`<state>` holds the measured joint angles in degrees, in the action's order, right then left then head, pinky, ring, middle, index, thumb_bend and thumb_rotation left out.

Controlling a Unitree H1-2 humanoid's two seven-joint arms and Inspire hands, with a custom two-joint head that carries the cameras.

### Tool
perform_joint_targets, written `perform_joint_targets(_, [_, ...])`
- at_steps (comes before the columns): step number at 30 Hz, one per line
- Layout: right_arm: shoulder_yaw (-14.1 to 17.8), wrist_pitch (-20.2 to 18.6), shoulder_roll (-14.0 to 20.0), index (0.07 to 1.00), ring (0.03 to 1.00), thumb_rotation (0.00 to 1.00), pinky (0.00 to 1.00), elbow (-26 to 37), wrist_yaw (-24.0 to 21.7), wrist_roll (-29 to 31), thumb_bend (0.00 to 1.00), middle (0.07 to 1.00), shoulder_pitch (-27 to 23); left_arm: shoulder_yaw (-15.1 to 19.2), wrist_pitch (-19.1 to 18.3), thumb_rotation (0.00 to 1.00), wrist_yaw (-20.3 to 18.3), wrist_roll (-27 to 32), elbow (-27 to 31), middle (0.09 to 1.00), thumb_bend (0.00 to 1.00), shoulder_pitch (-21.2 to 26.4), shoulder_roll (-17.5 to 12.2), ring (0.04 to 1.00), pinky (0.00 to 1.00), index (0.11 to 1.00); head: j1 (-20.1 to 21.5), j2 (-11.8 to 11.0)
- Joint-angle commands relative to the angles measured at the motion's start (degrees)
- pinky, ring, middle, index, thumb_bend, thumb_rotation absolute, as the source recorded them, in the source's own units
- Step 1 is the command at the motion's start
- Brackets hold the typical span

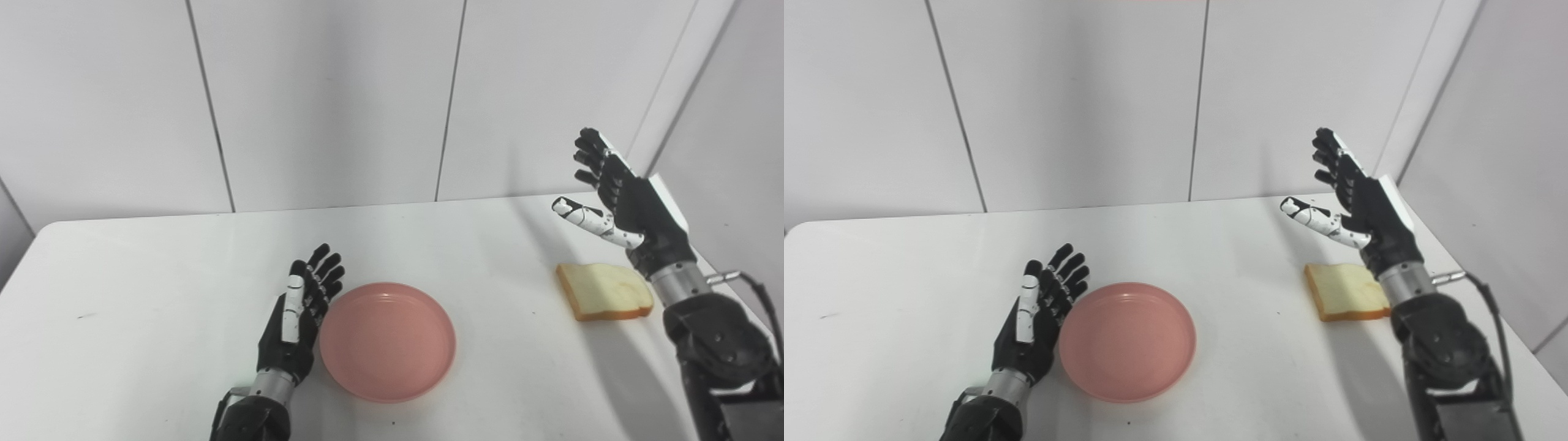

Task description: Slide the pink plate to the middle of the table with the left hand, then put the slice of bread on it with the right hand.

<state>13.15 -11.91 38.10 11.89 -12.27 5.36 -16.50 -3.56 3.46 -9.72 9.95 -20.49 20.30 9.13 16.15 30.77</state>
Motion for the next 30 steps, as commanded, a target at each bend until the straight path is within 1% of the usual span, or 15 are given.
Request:
perform_joint_targets(1, [0.3, 1.7, 5.7, 0.955, 0.932, 0.46, 0.90, -0.8, -3.2, -1.1, 0.79, 0.944, -0.3, 0.6, 0.3, 1.00, 0.3, -0.1, -1.3, 0.938, 0.70, 0.4, -0.5, 0.949, 0.97, 0.922, 1.9, -0.4])
perform_joint_targets(2, [0.2, 1.7, 6.9, 0.952, 0.929, 0.43, 0.89, -1.3, -4.1, -1.1, 0.78, 0.944, -0.2, 0.8, 0.4, 1.00, 0.2, 0.0, -1.5, 0.939, 0.70, 0.4, -0.6, 0.947, 0.97, 0.924, 1.9, -0.4])
perform_joint_targets(3, [0.0, 1.0, 8.0, 0.948, 0.924, 0.41, 0.88, -1.5, -5.0, -1.3, 0.78, 0.940, -0.1, 1.0, 0.2, 1.00, 0.2, 0.2, -1.4, 0.938, 0.70, 0.4, -0.8, 0.945, 0.97, 0.924, 3.5, -0.9])
perform_joint_targets(5, [-0.4, -0.1, 10.0, 0.931, 0.906, 0.35, 0.86, -1.9, -6.5, -1.7, 0.80, 0.917, 0.1, 1.4, -0.3, 1.00, -0.1, 0.6, -1.1, 0.931, 0.69, 0.3, -1.0, 0.937, 0.97, 0.921, 4.9, -1.3])
perform_joint_targets(6, [-0.6, -0.1, 10.9, 0.926, 0.900, 0.33, 0.85, -2.1, -7.3, -2.2, 0.80, 0.909, 0.2, 1.7, -0.3, 0.99, -0.2, 0.8, -1.1, 0.928, 0.70, 0.3, -1.1, 0.935, 0.97, 0.919, 5.5, -1.4])
perform_joint_targets(8, [-1.1, 0.4, 12.5, 0.922, 0.896, 0.31, 0.85, -3.0, -8.4, -3.2, 0.80, 0.905, 0.1, 2.2, -0.7, 0.98, -0.3, 1.1, -1.0, 0.926, 0.70, 0.3, -1.2, 0.933, 0.97, 0.917, 6.5, -1.4])
perform_joint_targets(11, [-2.2, -0.3, 15.1, 0.906, 0.894, 0.27, 0.87, -4.2, -10.1, -5.6, 0.87, 0.891, -0.3, 2.7, -1.4, 0.96, -0.5, 1.8, -0.7, 0.916, 0.70, 0.3, -1.4, 0.925, 0.95, 0.906, 7.4, -1.7])
perform_joint_targets(12, [-2.9, -1.2, 16.1, 0.904, 0.895, 0.26, 0.88, -4.3, -10.6, -6.9, 0.88, 0.891, -0.5, 2.7, -1.6, 0.97, -0.6, 2.0, -0.6, 0.916, 0.70, 0.3, -1.6, 0.925, 0.95, 0.906, 8.2, -1.9])
perform_joint_targets(15, [-4.6, -3.1, 18.1, 0.907, 0.921, 0.24, 0.92, -4.6, -12.2, -9.6, 0.92, 0.881, -1.1, 2.6, -2.1, 0.97, -0.9, 1.9, -0.1, 0.921, 0.70, 0.2, -2.0, 0.934, 0.98, 0.911, 8.9, -1.9])
perform_joint_targets(18, [-6.6, -2.4, 20.1, 0.900, 0.937, 0.25, 0.94, -6.4, -13.4, -12.6, 0.94, 0.880, -1.8, 2.3, -2.3, 0.99, -1.0, 1.5, 0.5, 0.925, 0.70, 0.1, -2.4, 0.936, 0.98, 0.915, 10.0, -2.2])
perform_joint_targets(19, [-7.1, -2.0, 20.5, 0.893, 0.944, 0.28, 0.95, -6.9, -13.6, -13.6, 0.97, 0.887, -2.0, 2.3, -2.4, 0.99, -0.9, 1.5, 0.7, 0.927, 0.70, 0.0, -2.4, 0.938, 0.97, 0.916, 10.0, -2.2])
perform_joint_targets(21, [-7.7, -0.7, 20.8, 0.891, 0.950, 0.29, 0.96, -8.4, -13.5, -15.0, 0.98, 0.894, -2.1, 2.2, -2.4, 1.00, -1.2, 1.6, 0.6, 0.931, 0.69, 0.0, -2.6, 0.941, 0.97, 0.919, 10.3, -2.5])
perform_joint_targets(25, [-9.1, 2.7, 20.5, 0.902, 0.941, 0.26, 0.93, -11.8, -13.9, -16.3, 1.00, 0.905, -3.3, 2.3, -2.5, 1.00, -1.8, 1.9, 0.7, 0.934, 0.70, -0.2, -2.9, 0.942, 0.98, 0.924, 10.9, -2.5])
perform_joint_targets(30, [-12.6, 3.5, 20.9, 0.917, 0.953, 0.25, 0.92, -13.7, -14.4, -20.6, 1.00, 0.938, -5.1, 2.3, -2.4, 0.99, -2.2, 2.0, 1.1, 0.938, 0.71, -0.4, -3.1, 0.945, 0.99, 0.929, 11.2, -2.3])
